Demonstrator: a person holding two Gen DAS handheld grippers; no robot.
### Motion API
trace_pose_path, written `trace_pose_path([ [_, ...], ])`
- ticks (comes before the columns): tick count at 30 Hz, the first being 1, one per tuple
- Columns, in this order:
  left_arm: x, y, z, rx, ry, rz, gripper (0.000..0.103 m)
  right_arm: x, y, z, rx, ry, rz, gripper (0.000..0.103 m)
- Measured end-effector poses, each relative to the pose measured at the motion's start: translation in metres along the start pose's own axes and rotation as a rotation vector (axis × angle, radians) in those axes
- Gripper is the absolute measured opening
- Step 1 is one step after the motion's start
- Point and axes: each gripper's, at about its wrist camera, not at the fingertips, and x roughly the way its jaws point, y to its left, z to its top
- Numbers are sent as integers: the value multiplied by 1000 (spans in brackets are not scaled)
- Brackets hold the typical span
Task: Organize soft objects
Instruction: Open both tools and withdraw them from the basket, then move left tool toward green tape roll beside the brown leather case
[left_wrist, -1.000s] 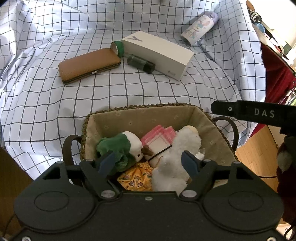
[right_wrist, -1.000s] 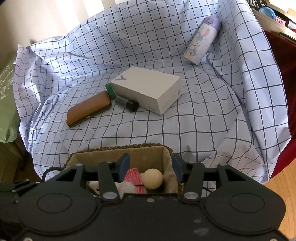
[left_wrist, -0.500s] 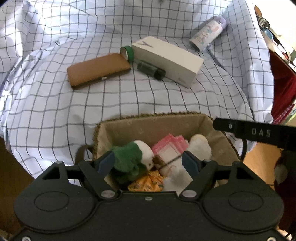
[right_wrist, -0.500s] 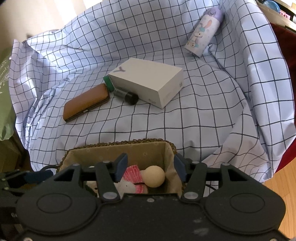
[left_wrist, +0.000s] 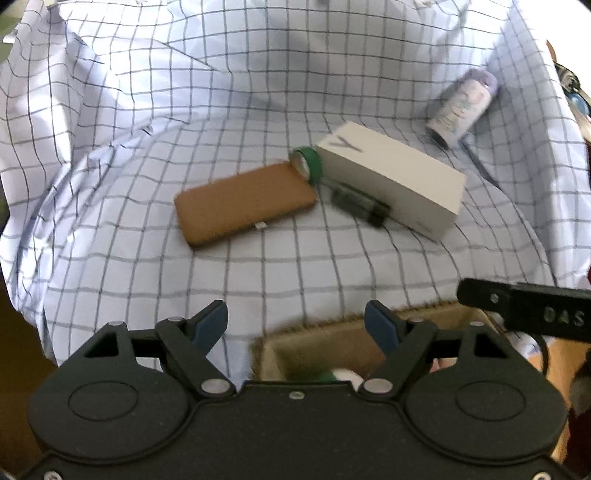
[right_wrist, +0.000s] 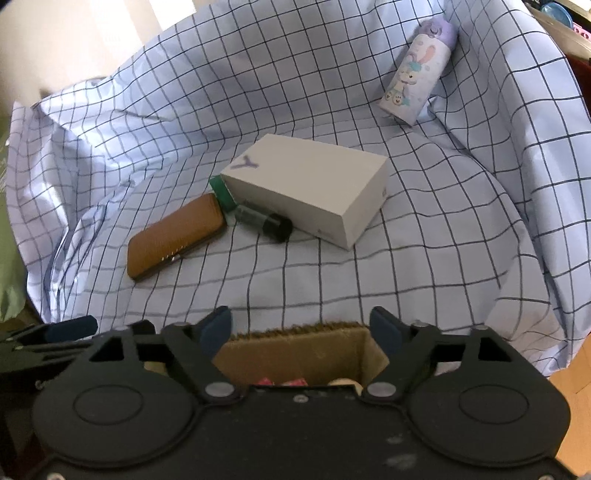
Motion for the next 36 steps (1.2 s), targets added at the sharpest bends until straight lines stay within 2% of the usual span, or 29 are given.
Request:
trace_pose_path([
  [8,28,10,32,58,-40,45,77,25,12,8,33,26,-13,89],
  [17,75,-3,75,169,-76,69,80,47,14,16,20,44,-30,89],
  [23,109,-8,90,233,-51,66,80,57,9,21,33,56,-22,89],
  [30,136,-16,99,303,-17,105,80,67,6,22,48,82,-2,89],
  [36,151,-5,112,263,-6,132,81,68,6,22,43,90,14,89],
])
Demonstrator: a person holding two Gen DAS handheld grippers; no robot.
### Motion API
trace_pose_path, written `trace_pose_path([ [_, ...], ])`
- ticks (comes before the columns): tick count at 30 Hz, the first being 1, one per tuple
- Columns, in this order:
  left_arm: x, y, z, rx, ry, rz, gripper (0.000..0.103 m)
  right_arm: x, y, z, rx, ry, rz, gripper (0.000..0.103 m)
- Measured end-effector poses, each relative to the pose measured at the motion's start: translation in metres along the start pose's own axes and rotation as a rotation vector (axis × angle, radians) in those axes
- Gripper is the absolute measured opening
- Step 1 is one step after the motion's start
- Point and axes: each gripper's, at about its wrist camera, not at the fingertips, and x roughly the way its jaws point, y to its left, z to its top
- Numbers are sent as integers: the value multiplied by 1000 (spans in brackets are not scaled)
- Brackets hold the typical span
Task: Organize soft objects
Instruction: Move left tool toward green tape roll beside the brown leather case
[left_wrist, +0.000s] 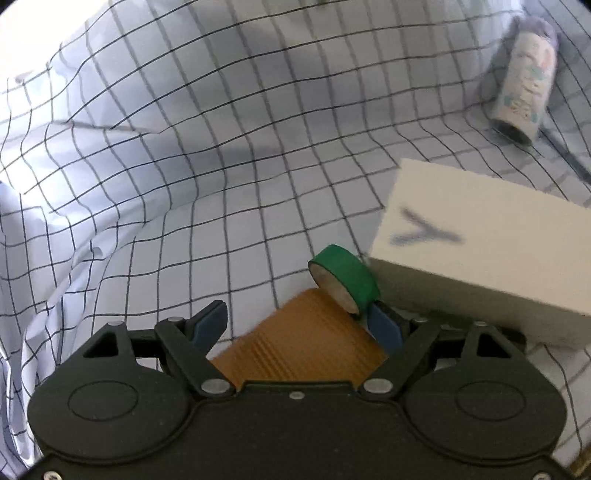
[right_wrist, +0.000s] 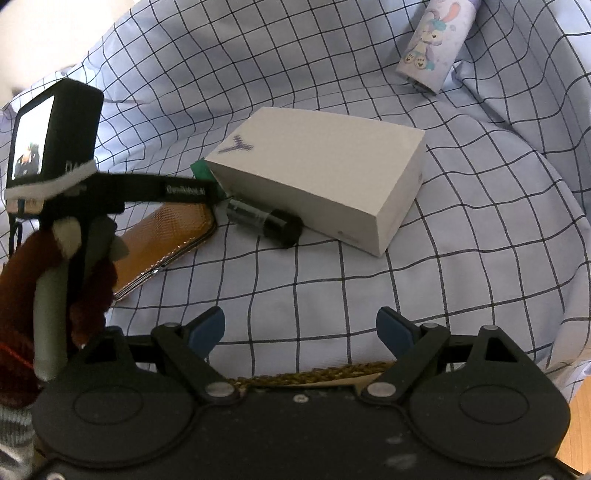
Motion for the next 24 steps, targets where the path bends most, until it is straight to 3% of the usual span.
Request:
trace_pose_path([
  [12,18,59,7,-239,54,70,80,3,-1,0,6,10,11,89],
  [18,-1,66,13,-343,6,14,80,5,-1,-1,8,16,19,89],
  [21,-1,60,17,-347,16,-38,80,4,-2,-2,10,17,24,89],
  [24,-6,54,12,-336,9,-27,80,0,-5,-2,10,9,24,90],
])
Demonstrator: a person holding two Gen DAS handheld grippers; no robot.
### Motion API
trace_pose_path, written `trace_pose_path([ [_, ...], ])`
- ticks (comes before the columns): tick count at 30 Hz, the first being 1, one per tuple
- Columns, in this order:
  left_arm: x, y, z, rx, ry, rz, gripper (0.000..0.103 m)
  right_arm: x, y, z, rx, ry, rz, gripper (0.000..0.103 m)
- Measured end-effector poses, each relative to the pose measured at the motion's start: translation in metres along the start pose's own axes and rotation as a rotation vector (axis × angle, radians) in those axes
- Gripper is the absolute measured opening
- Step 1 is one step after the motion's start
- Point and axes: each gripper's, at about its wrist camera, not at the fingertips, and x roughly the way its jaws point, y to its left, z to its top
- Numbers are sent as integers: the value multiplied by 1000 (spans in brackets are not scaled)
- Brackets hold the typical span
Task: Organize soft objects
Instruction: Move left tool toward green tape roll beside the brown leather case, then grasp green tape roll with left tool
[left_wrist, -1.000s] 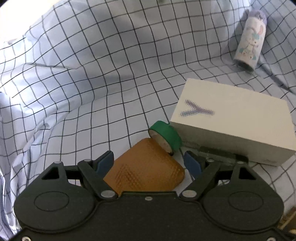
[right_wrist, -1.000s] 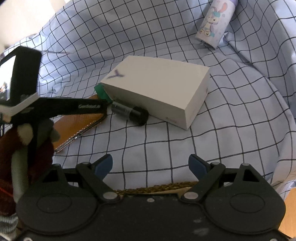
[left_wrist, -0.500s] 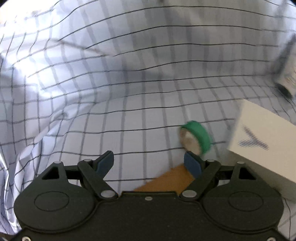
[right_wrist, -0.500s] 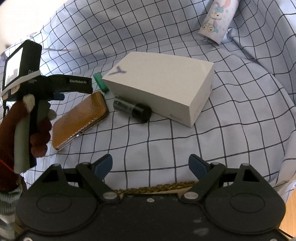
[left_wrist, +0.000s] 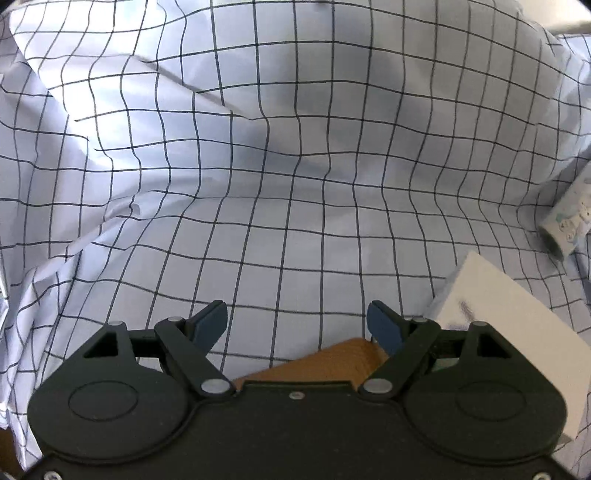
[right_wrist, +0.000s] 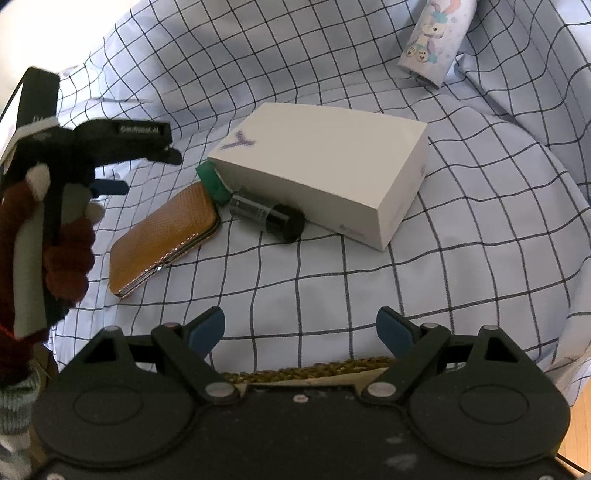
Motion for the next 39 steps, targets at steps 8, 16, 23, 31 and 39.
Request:
trace_pose_path([
  [8,-19,-19,-32,183,9,-11,80,1,-2,-1,13,8,8,90],
  [16,-6,-53,-45,342,-5,13,80,-4,3,-5,-5,8,20,90],
  [23,18,-47,-29,302,5,59,82,-3,1,-4,-1,15,18,90],
  [31,27,-21,-8,145,18,58,81,2,1,-4,2,29,17,90],
  [39,37,13,7,-31,58,45,80,3,2,-4,0,33,20,90],
])
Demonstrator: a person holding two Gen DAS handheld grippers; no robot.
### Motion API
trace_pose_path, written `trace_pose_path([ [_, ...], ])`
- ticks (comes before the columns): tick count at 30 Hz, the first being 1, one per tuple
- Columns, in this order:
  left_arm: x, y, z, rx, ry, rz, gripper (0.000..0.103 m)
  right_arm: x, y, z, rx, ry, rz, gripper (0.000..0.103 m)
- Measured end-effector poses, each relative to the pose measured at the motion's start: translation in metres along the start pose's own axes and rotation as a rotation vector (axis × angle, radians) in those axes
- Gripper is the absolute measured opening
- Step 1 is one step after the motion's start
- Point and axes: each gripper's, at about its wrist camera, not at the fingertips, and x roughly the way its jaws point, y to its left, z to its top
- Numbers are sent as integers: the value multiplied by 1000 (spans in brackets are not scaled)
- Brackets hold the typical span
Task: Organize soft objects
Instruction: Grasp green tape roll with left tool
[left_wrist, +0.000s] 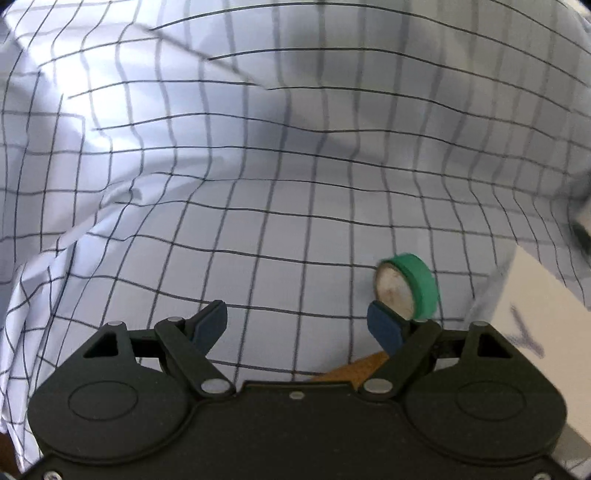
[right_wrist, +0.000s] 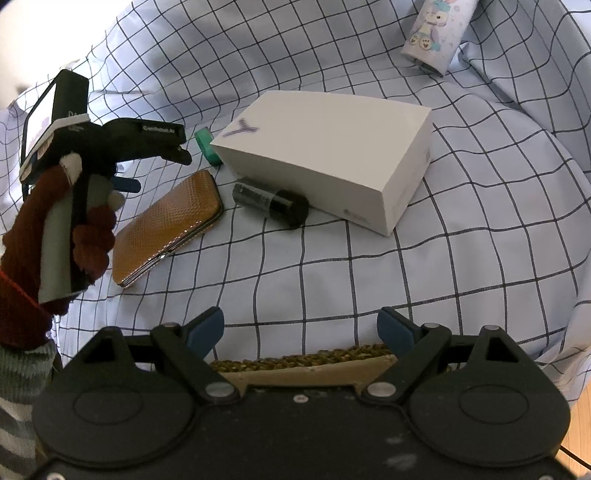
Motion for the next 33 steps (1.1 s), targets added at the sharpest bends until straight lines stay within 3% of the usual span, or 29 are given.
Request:
trace_pose_path([
  [4,-3,-3,9,-30,-3,-24,80,4,2,0,-5,7,3,90],
  [13,8,-41,35,19,3,-48,80,3,-1,0,-1,7,4,90],
  [19,-1,-50,35,68,-7,-80,80,1,-4,2,12,1,7,90],
  [25,11,-62,35,100,68,-125,80,-1,1,1,-11,4,24,90],
  [33,30,-76,50,56,168,-156,79,1,2,1,-23,9,25,90],
])
